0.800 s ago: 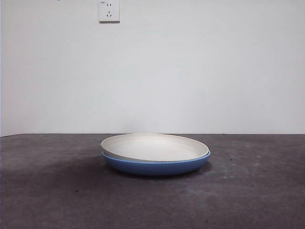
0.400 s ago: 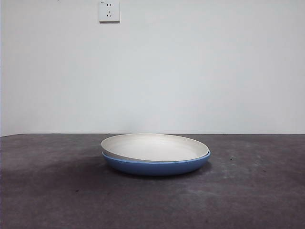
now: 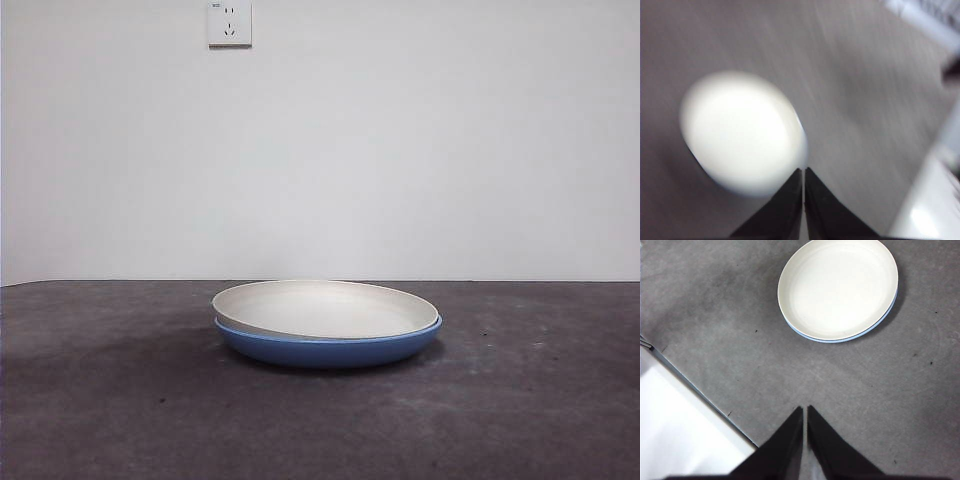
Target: Pick up the white plate, put it on the blue plate, put it on desk
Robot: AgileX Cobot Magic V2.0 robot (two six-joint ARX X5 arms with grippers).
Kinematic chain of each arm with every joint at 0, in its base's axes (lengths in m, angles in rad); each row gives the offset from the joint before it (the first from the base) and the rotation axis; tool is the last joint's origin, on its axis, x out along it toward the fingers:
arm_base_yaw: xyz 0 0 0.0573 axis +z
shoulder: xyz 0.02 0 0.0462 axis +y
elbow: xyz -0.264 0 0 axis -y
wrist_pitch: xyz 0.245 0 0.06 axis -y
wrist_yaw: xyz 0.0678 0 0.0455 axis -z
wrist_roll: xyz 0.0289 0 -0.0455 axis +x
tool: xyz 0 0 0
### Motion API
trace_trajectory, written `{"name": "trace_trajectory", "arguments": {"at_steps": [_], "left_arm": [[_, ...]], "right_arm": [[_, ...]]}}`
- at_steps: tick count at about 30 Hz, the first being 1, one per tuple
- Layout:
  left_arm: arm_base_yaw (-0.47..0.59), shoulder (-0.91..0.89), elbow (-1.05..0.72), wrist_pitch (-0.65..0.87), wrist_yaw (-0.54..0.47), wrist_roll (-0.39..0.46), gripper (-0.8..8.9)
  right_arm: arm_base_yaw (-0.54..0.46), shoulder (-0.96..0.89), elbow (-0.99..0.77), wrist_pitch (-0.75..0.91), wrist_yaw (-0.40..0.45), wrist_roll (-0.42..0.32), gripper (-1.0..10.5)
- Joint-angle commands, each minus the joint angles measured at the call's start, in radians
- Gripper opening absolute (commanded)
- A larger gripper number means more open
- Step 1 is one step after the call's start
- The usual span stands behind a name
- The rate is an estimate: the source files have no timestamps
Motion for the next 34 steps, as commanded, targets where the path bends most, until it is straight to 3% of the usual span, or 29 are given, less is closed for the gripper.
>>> {"name": "trace_trajectory", "arguments": {"at_steps": [1, 7, 13, 26, 34], "left_arm": [[0.066, -0.075, -0.021, 0.218, -0.026, 0.069, 0.09], [0.243, -0.276, -0.197, 0.549, -0.172, 0.087, 0.09], [0.339, -0.470, -0.406, 0.607, -0.343, 0.146, 0.09], [0.401, -0.768, -0.823, 0.611, -0.346, 0.153, 0.09], [0.402, -0.855, -0.947, 0.569, -0.346, 0.129, 0.09]], "right_arm": [[0.005, 0.008, 0.014, 0.010, 0.000, -0.008, 0.1], [0.005, 0.008, 0.014, 0.010, 0.000, -0.008, 0.1], [0.005, 0.008, 0.014, 0.010, 0.000, -0.008, 0.1], [0.005, 0.008, 0.014, 0.010, 0.000, -0.008, 0.1], [0.005, 0.008, 0.014, 0.010, 0.000, -0.008, 0.1]]}}
